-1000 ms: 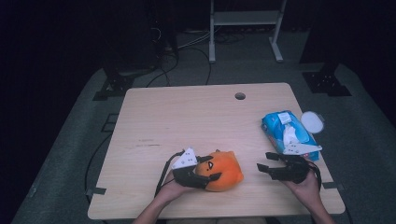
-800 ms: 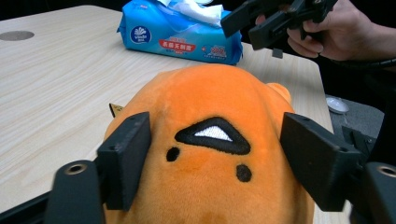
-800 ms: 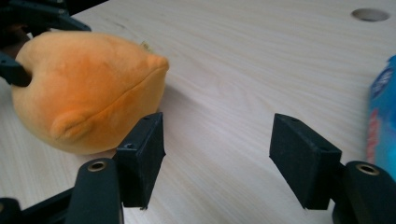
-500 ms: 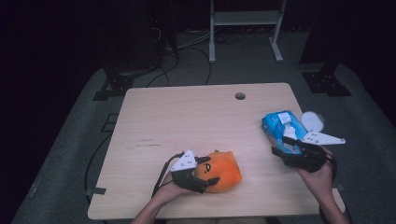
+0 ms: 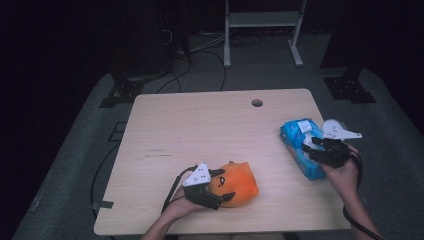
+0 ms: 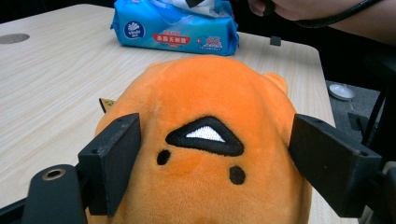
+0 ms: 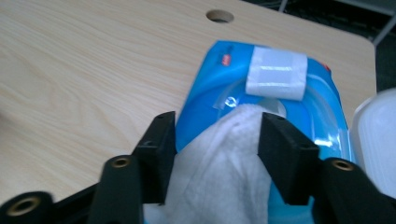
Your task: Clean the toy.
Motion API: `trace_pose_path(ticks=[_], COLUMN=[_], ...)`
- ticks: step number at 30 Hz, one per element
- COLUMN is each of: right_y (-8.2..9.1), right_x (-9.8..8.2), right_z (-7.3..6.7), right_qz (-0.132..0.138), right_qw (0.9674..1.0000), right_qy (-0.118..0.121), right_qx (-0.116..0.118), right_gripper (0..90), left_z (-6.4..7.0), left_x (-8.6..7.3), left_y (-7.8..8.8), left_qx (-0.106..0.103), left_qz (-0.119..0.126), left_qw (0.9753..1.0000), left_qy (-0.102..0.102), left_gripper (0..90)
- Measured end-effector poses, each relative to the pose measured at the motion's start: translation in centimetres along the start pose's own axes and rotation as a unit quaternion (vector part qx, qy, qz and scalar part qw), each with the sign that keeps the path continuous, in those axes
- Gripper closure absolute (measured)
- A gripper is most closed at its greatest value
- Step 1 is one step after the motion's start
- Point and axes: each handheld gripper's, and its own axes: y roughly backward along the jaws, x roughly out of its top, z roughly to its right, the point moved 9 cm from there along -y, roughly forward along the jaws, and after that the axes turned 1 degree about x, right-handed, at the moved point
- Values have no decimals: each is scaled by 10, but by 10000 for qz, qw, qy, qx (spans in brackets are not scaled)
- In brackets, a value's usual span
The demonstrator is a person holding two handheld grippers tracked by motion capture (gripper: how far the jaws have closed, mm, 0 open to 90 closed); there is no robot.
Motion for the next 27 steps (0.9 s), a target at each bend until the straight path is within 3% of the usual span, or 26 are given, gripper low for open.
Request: trace_pose_path(ticks=[6,10,14,16,23,27], right_y=[-4,-2,3,12,34,49], right_x=[-6,-7,-5,1,13,19], right_z=[6,6,7,6,2,-11], right_qz=[-13,-6,40,220,422,511], right_qw=[9995,9987,9976,9962,9956,9955], right_qy=[-310,-473,-626,-737,-669,-503], right_qx=[40,177,281,400,499,627], right_gripper=[656,796,841,849,852,855], left_z=[1,3,3,2,1,0], left_x=[-1,-2,-2,-2,-3,-3], left_y=[0,0,-1,-1,-1,-1], left_qx=[41,78,78,63,80,67], left_qz=[0,-37,-5,28,50,73], left_qw=[10000,9999,10000,10000,10000,9999], left_qy=[10,-70,-42,-3,-4,31], left_gripper=[175,156,155,155,155,154])
